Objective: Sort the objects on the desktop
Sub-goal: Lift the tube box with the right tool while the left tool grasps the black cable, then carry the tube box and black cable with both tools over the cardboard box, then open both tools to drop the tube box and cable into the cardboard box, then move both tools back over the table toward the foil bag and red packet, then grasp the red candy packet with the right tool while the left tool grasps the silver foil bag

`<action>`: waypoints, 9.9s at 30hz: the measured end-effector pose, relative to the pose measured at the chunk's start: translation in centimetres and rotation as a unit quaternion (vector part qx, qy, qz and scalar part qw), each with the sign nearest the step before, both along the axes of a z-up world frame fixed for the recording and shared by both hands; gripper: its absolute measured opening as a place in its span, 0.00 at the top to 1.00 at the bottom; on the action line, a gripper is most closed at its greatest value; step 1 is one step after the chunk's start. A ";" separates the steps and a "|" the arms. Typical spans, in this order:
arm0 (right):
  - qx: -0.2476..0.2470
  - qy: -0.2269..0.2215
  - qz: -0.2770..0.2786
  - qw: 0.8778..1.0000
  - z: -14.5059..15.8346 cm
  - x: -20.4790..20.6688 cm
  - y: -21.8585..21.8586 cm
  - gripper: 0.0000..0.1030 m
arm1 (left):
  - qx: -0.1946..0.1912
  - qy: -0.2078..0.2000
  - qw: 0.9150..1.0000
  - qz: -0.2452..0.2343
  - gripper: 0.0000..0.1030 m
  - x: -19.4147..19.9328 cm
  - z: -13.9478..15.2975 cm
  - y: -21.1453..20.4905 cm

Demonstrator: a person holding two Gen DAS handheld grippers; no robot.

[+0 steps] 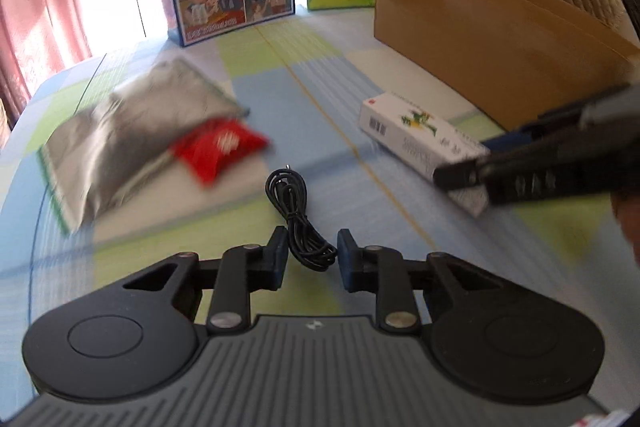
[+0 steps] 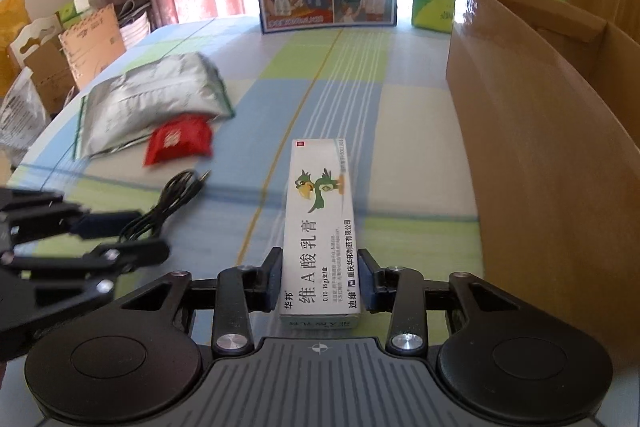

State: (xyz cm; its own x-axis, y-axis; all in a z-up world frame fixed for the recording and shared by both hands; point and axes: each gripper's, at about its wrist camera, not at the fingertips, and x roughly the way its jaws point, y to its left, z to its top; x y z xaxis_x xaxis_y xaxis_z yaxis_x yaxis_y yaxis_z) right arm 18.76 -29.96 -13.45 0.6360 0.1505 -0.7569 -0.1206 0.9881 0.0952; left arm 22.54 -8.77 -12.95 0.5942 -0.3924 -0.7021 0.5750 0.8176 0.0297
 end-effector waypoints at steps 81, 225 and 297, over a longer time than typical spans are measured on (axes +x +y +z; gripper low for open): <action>-0.005 -0.081 0.011 0.997 9.1 -10.1 1.6 0.66 | -0.032 -0.025 0.999 0.032 0.89 -8.2 9.6 0.9; -0.012 -0.094 0.107 0.990 10.8 -5.5 8.4 0.02 | 0.021 -0.042 0.987 0.152 0.02 -5.6 9.2 15.1; -0.024 -0.074 0.086 0.993 -2.0 8.3 6.5 0.58 | 0.144 -0.042 0.982 -0.111 0.10 16.6 -0.9 4.3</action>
